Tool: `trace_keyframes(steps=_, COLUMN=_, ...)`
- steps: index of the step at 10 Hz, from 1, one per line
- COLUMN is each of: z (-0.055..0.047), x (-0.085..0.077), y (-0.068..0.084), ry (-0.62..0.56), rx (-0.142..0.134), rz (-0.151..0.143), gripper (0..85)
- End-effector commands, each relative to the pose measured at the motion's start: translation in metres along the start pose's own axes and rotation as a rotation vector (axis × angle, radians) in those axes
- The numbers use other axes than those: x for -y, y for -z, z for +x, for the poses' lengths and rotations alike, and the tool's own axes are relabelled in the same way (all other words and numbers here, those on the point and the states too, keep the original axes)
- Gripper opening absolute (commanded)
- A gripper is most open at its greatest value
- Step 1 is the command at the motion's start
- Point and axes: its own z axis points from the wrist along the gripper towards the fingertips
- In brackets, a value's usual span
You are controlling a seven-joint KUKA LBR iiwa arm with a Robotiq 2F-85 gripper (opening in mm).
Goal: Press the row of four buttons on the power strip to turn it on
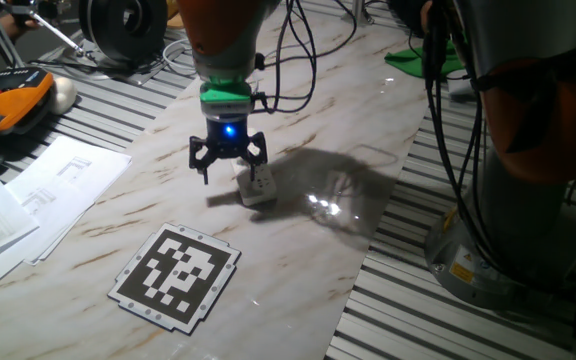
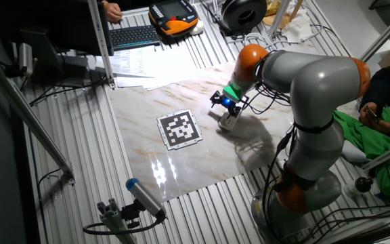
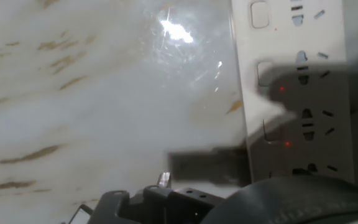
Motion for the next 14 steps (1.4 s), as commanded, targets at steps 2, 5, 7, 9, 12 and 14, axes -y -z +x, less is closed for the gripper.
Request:
trace_keyframes(steps=2, z=-0.001, x=-0.002, y=-0.001, ry=0.008, rx=-0.008, rz=-0.006, gripper=85.0)
trace_keyframes(steps=5, z=-0.001, x=-0.004, y=-0.010, ry=0.026, rx=-0.023, rz=-0.029, gripper=68.0)
trace_keyframes(steps=7, z=0.003, x=-0.002, y=-0.004, ry=0.033, rx=-0.012, rz=-0.031, gripper=68.0)
trace_keyframes(steps=9, z=0.003, x=-0.003, y=-0.004, ry=0.033, rx=-0.008, rz=-0.032, gripper=68.0)
trace_keyframes(steps=12, z=0.003, x=-0.002, y=-0.005, ry=0.025, rx=-0.006, rz=-0.031, gripper=68.0)
trace_keyframes(steps=14, z=0.007, x=0.001, y=-0.006, ry=0.023, rx=-0.001, rz=-0.030, gripper=68.0)
